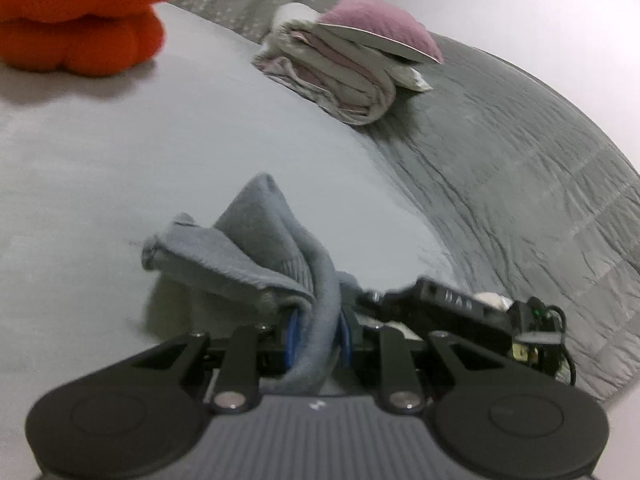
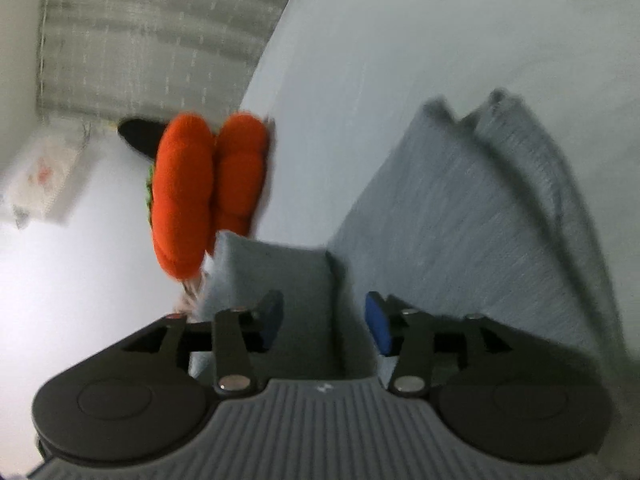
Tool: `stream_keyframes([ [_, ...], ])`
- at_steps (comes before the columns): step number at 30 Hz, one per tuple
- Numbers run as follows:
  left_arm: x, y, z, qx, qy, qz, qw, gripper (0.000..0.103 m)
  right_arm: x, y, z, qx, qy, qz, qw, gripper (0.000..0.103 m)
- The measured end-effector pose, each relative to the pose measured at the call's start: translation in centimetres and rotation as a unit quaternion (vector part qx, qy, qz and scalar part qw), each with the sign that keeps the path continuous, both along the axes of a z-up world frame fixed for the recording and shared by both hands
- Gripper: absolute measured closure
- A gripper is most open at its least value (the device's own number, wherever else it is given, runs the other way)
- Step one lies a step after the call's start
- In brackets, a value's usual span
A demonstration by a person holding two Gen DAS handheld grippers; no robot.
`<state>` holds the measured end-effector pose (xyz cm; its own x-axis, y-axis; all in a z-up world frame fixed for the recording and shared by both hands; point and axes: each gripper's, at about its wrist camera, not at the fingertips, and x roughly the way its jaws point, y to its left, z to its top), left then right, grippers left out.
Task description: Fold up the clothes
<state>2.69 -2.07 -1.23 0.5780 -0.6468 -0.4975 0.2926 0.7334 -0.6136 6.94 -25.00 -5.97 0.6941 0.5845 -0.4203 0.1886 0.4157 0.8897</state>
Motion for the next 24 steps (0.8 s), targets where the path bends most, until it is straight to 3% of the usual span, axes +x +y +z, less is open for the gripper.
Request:
stream_keyframes([
  [2,0.0,-1.2,-0.5,-0.019,-0.002,-0.025,0.9995,0.082,-0.2,-1.0,-0.3,0.028,0.003,-0.02,0.999,0.045],
  [5,0.3,-3.1,-1.9,-0.044,0.011,-0.067,0.9967,0.069,-0.6,-2.3,-1.4,0.092,0.013,-0.048,0.995,0.044],
  [9,0.2,-4.5,-2.9,-0.039,0.016,-0.092,0.9948,0.065,-1.4,-3.4,-2.7,0.147,0.028,-0.073,0.986,0.044],
  [17,-0.2,-3.8,-1.7,-0.081,0.001,-0.102,0.9915,0.053,-2.4,-3.3,-1.6,0.126,0.032,-0.061,0.99,0.042],
  [24,0.0,-1.0,-0.7,-0.102,-0.015,-0.049,0.9934,0.052,-0.6,-1.8,-0.7,0.05,0.028,-0.04,0.998,0.042],
])
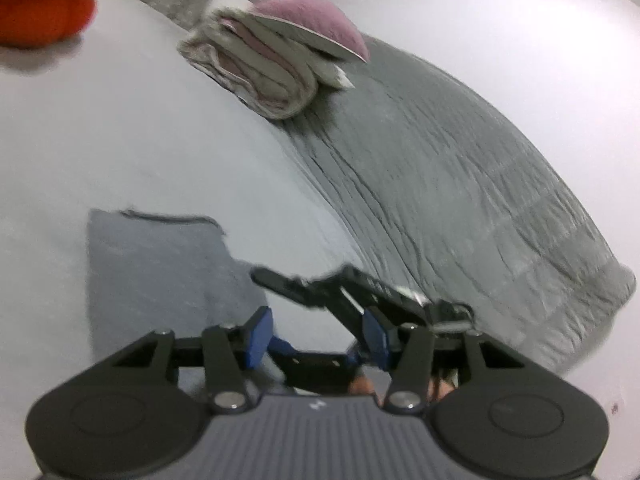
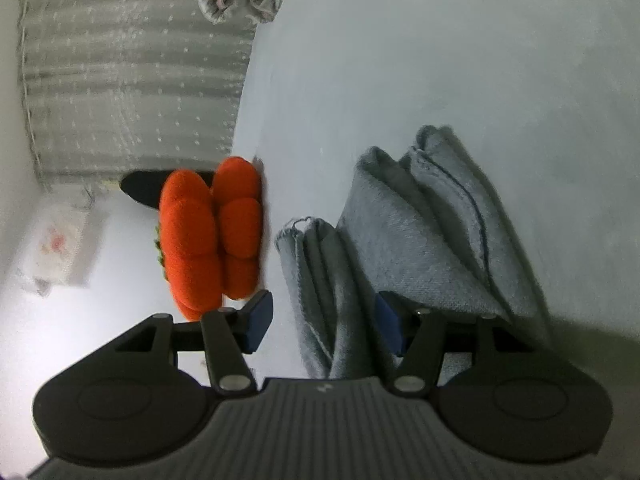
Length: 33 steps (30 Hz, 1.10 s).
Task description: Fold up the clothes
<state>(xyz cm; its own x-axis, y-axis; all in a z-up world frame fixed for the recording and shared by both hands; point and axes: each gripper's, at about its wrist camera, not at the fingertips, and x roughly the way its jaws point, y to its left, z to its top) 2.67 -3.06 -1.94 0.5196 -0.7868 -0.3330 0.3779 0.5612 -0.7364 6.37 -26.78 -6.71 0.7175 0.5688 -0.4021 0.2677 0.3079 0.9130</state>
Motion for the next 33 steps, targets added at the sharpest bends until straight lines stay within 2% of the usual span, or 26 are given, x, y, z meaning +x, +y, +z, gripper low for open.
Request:
stream_keyframes([
  [5,0.6,2.0,-0.7,0.028,0.028,0.064,0.9972,0.052,0.8,2.6,1.3,-0.102,-0.018,0.018,0.994,0.042],
  [9,0.9,3.1,-1.4,0.041,0.05,0.094,0.9935,0.052,1.5,5.3,2.0,-0.186,-0.04,0.041,0.981,0.044],
  [11,1.0,3.5,-1.7,0.044,0.057,0.102,0.9921,0.052,1.8,6.7,2.3,-0.23,-0.051,0.054,0.97,0.067],
  [13,0.9,3.7,-1.9,0.05,0.056,0.11,0.9911,0.053,1.8,7.7,2.4,-0.254,-0.063,0.059,0.963,0.079],
  [14,0.8,3.8,-1.9,0.053,0.053,0.113,0.9907,0.053,1.8,8.1,2.4,-0.264,-0.07,0.061,0.96,0.08],
  [21,0.1,2.7,-1.9,0.077,0.006,0.112,0.9907,0.054,1.2,5.6,3.5,-0.201,-0.119,0.047,0.971,0.082],
  [28,-0.8,-0.4,-1.8,0.113,-0.054,0.063,0.9901,0.054,0.9,0.7,1.8,-0.135,-0.099,0.01,0.986,0.082],
  [33,-1.6,-3.2,-2.0,0.135,-0.09,0.02,0.9866,0.054,0.3,-0.7,1.2,-0.13,-0.078,0.007,0.988,0.082],
])
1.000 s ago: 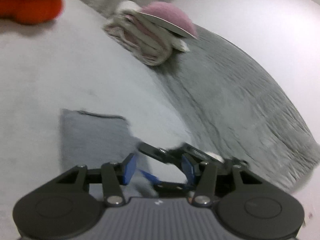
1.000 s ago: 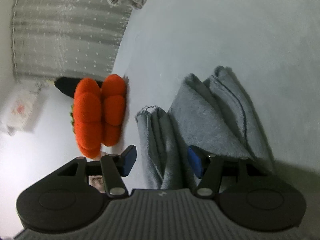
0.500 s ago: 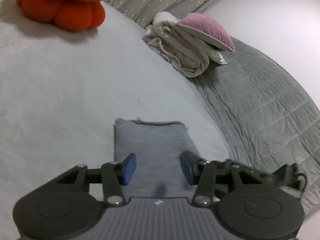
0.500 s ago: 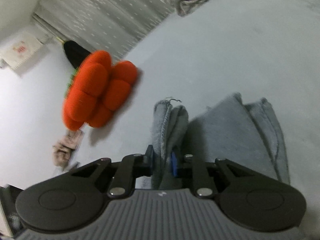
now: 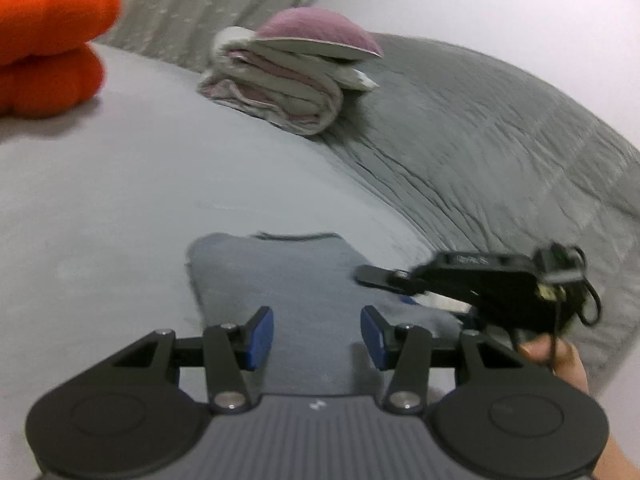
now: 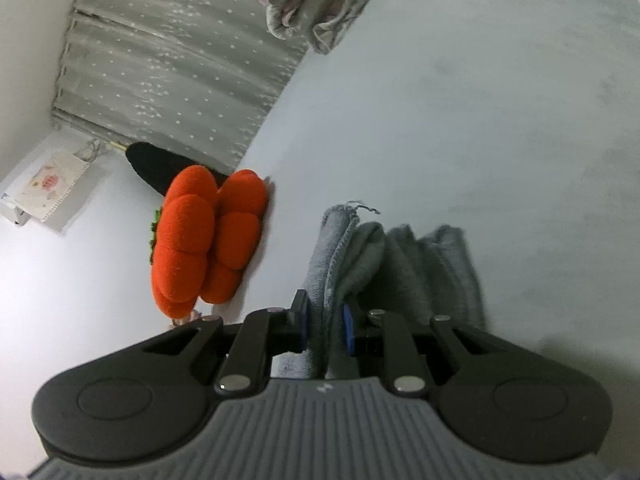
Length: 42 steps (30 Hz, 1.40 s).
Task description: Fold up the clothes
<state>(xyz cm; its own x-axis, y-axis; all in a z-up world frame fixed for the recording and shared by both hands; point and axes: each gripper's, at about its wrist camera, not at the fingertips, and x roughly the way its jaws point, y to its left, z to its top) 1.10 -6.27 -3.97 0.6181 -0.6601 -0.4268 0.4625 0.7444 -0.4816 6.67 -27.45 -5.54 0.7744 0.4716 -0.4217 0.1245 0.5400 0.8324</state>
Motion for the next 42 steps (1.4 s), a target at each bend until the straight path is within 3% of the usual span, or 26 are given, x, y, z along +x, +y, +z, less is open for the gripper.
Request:
stream_keyframes([
  [6,-1.5,-3.5,-0.5,0.074,-0.049,-0.039,0.9953,0.054,-0.7,-0.1,0.0,-0.058,0.026,-0.004,0.998,0.075],
  [8,-2.3,-4.1,-0.3,0.092,-0.078,-0.041,0.9919,0.054,-1.2,-0.3,0.5,-0.065,0.016,-0.01,0.998,0.055],
  [10,-2.7,-4.4,-0.4,0.097,-0.09,-0.05,0.99,0.054,-1.7,-0.5,1.1,-0.077,-0.002,-0.017,0.997,0.047],
  [14,-3.4,-5.5,-1.4,0.108,-0.089,-0.086,0.9864,0.058,-2.1,0.0,1.9,-0.115,-0.029,-0.014,0.993,0.046],
  [19,-5.4,-8.3,-3.0,0.169,-0.132,-0.14,0.9667,0.056,-2.0,1.2,2.1,-0.177,-0.044,0.003,0.983,0.045],
  [22,-6.4,-9.1,-2.7,0.186,-0.157,-0.16,0.9567,0.055,-1.9,1.6,2.0,-0.205,-0.044,0.006,0.978,0.043],
  [28,-6.2,-7.9,-0.6,0.13,-0.142,-0.182,0.9642,0.038,-1.9,0.0,1.3,-0.191,-0.025,-0.021,0.981,0.037],
  [36,-2.1,-4.8,0.2,0.077,-0.082,-0.099,0.9887,0.018,-2.8,-0.7,1.0,-0.157,-0.015,-0.018,0.987,0.024],
  [42,1.5,-2.5,-0.5,0.05,-0.006,-0.026,0.9984,0.011,-4.4,-0.3,0.6,-0.137,-0.004,-0.001,0.991,0.018],
])
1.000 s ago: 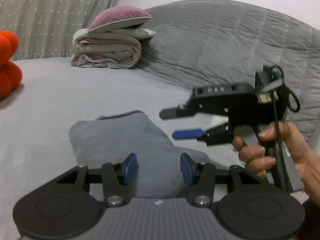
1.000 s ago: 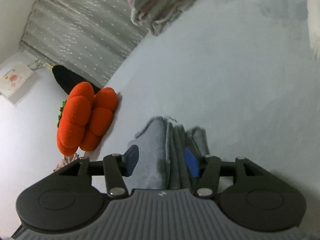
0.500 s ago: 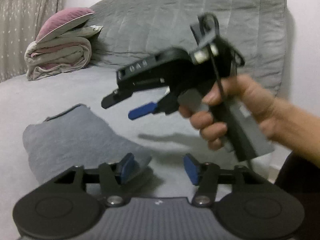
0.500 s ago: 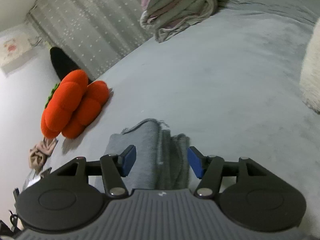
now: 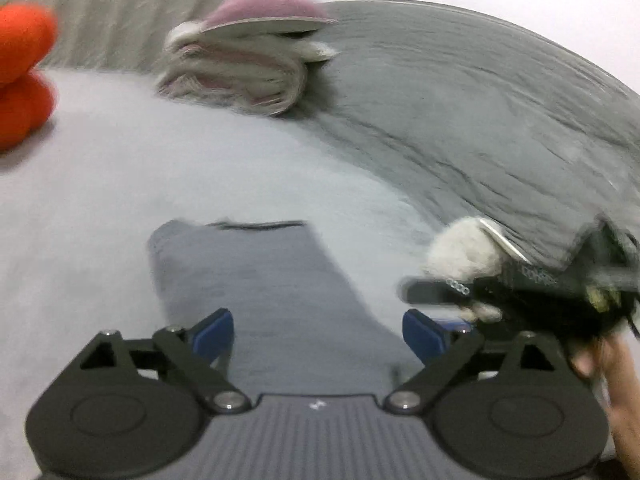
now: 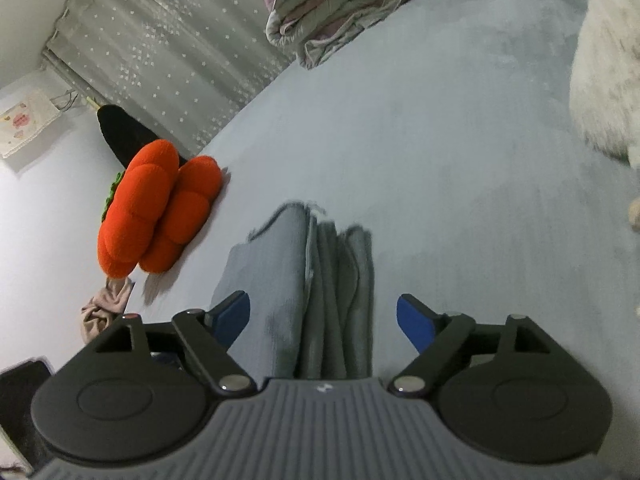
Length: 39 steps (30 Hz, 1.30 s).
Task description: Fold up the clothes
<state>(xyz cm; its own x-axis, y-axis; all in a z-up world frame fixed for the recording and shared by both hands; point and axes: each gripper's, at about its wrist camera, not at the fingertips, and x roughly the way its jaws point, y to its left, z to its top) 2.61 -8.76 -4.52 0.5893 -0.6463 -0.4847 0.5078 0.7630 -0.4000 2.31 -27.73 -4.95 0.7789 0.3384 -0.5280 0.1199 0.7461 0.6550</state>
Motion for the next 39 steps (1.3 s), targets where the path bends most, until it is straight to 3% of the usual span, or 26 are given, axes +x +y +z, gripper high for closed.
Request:
stream_keyframes([
  [8,4.3,1.9,-2.7,-0.04,0.089,0.071,0.9927,0.01,-2.4,0.5,-0.9,0.079,0.022,0.031,0.996,0.014],
  [13,8.0,2.3,-5.3,-0.108,0.158,0.104,0.976,0.01,-2.6,1.4,-2.6,0.119,0.057,0.039,0.99,0.014],
  [19,11.2,0.4,-6.4,-0.156,0.174,0.101,0.9671,0.011,-1.9,2.5,-3.2,0.094,0.035,0.028,0.995,0.014],
  [21,12.0,-0.7,-6.6,-0.156,0.179,0.091,0.967,0.022,-1.8,2.9,-3.2,0.088,0.027,0.02,0.996,0.014],
  [24,12.4,-1.4,-7.1,-0.148,0.193,0.088,0.9661,0.053,-1.6,3.2,-3.3,0.077,0.022,0.009,0.997,0.033],
  [25,12.3,-1.3,-7.3,-0.152,0.199,0.09,0.9641,0.062,-1.5,3.3,-3.4,0.074,0.023,0.007,0.997,0.046],
  [26,12.2,-1.0,-7.5,-0.159,0.203,0.096,0.9613,0.065,-1.3,3.0,-3.5,0.084,0.024,0.01,0.996,0.056],
  [27,12.0,-0.6,-7.6,-0.166,0.207,0.103,0.9587,0.069,-1.2,2.7,-3.7,0.093,0.026,0.013,0.995,0.058],
  [33,9.0,0.2,-5.8,-0.155,0.187,0.162,0.9565,0.075,-1.4,0.7,-2.6,0.136,0.012,0.025,0.99,0.069],
  [39,3.7,2.6,-3.4,-0.172,0.188,0.233,0.9385,0.075,-1.9,-1.4,-0.3,0.15,-0.013,0.041,0.988,0.073],
])
